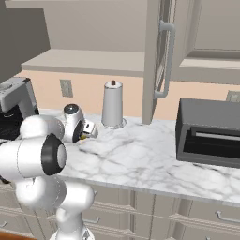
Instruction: Pick the lemon from the counter and place it in the cabinet. Then close the cabinet.
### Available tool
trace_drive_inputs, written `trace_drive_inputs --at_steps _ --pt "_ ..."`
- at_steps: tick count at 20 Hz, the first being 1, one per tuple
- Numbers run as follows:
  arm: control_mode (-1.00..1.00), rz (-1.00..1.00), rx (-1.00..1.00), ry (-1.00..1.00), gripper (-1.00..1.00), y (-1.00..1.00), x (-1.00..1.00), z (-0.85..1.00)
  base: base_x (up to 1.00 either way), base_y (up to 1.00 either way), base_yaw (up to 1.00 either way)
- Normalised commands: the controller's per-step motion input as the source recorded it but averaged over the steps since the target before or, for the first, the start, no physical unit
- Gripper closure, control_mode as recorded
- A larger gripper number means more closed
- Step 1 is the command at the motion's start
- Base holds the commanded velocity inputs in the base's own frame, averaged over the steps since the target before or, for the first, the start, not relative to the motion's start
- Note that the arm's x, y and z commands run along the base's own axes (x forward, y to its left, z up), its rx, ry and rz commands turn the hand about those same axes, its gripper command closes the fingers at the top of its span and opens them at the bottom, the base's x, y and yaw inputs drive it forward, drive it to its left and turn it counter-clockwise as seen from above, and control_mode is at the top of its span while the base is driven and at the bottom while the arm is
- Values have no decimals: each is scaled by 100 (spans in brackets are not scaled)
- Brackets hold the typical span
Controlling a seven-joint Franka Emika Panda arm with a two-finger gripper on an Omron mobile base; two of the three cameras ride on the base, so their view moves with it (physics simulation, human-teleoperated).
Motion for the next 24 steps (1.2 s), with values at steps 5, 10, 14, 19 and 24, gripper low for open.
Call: trace_drive_inputs --at_steps 5,10,14,19,24 --pt "-100 -2 19 -16 100 0 -30 100 0 0 0" --pt "-100 -1 5 2 100 0 -31 100 0 0 0" --pt "-100 0 1 15 100 0 -48 100 0 0 0" --pt "-100 -12 2 5 100 -1 -97 100 0 0 0" --pt "-100 -13 0 -3 100 -3 -96 100 0 0 0"
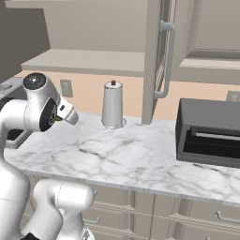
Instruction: Pick the lemon from the counter and place it in the cabinet. Then close the cabinet.
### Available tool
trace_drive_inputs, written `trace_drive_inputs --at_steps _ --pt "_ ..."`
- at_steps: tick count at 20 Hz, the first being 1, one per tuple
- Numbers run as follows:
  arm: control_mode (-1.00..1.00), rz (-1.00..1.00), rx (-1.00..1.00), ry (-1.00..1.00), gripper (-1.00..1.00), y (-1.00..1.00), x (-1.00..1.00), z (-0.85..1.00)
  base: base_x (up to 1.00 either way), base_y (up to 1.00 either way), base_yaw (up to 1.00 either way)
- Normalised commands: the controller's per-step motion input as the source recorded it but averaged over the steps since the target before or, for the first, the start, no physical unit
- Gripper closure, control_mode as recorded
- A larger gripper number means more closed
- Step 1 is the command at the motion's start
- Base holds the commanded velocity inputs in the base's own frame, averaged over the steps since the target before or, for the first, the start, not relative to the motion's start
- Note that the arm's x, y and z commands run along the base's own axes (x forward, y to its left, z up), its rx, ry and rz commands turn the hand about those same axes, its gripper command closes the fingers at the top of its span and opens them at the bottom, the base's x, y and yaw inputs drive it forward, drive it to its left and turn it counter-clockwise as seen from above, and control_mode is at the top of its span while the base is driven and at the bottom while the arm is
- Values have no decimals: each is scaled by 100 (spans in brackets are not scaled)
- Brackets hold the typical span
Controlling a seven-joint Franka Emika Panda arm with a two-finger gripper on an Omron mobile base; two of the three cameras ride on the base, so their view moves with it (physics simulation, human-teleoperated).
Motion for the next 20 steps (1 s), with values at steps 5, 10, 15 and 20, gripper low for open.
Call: trace_drive_inputs --at_steps 5,10,15,20 --pt "-100 -7 -1 -26 100 -1 -38 100 0 0 0" --pt "-100 1 -2 -33 100 -31 0 90 0 0 0" --pt "-100 1 0 -14 100 -45 0 70 0 0 0" --pt "-100 0 -6 0 100 -20 8 37 0 0 0"
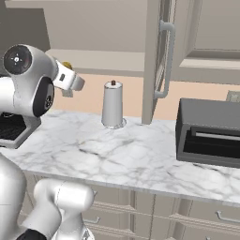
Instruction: Pick the lemon from the counter and place it in the cabinet. Then close the cabinet.
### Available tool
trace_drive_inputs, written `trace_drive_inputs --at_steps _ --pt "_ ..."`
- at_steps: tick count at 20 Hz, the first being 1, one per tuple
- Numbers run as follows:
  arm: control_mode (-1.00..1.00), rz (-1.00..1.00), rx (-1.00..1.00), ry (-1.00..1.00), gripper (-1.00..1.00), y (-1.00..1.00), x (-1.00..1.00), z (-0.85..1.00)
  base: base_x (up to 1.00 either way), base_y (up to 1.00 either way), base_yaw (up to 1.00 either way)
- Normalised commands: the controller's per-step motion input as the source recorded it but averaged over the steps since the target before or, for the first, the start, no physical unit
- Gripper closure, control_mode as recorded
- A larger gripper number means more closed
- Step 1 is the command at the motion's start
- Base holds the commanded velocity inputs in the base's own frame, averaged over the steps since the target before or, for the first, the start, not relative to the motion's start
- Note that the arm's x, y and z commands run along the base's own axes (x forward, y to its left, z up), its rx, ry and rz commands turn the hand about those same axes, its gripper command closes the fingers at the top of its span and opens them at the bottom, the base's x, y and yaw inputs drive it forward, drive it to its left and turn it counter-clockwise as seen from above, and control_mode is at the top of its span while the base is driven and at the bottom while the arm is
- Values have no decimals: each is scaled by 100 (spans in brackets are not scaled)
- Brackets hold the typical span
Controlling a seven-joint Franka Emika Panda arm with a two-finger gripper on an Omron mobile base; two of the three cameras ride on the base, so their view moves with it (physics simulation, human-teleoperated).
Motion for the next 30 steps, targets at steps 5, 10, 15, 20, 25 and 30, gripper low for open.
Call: trace_drive_inputs --at_steps 5,10,15,20,25,30 --pt "-100 1 -13 0 100 0 51 8 0 0 0" --pt "-100 0 -12 -12 100 0 78 -5 0 0 0" --pt "-100 1 -7 -14 100 0 88 -8 0 0 0" --pt "-100 6 -4 0 100 0 92 0 0 0 0" --pt "-100 3 0 1 100 0 83 0 0 0 0" --pt "-100 0 -5 3 100 0 80 0 0 0 0"
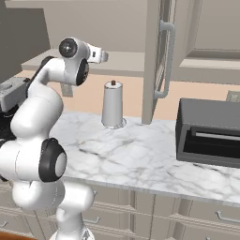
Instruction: Pick the lemon from the counter and place it in the cabinet. Then close the cabinet.
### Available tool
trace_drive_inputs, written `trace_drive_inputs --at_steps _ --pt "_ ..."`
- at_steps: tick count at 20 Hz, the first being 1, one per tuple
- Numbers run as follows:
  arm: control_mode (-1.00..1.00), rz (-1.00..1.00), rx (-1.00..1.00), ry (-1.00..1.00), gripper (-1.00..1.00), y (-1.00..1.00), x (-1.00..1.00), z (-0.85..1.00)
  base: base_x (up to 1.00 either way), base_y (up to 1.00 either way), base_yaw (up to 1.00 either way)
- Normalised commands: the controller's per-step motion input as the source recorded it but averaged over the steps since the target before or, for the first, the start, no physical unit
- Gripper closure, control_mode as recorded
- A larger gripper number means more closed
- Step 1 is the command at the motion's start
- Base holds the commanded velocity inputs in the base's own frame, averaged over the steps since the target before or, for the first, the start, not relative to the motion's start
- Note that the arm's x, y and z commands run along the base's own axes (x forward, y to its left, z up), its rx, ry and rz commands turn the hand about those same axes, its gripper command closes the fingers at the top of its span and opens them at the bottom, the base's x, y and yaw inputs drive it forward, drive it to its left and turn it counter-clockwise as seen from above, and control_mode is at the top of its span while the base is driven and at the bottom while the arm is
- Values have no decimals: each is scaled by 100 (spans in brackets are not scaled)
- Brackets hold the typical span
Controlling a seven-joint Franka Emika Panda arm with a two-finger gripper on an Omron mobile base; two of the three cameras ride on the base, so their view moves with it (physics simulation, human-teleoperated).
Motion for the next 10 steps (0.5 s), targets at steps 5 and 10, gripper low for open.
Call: trace_drive_inputs --at_steps 5,10 --pt "-100 0 -9 2 100 0 78 -7 0 0 0" --pt "-100 0 -12 0 -100 0 59 -6 0 0 0"
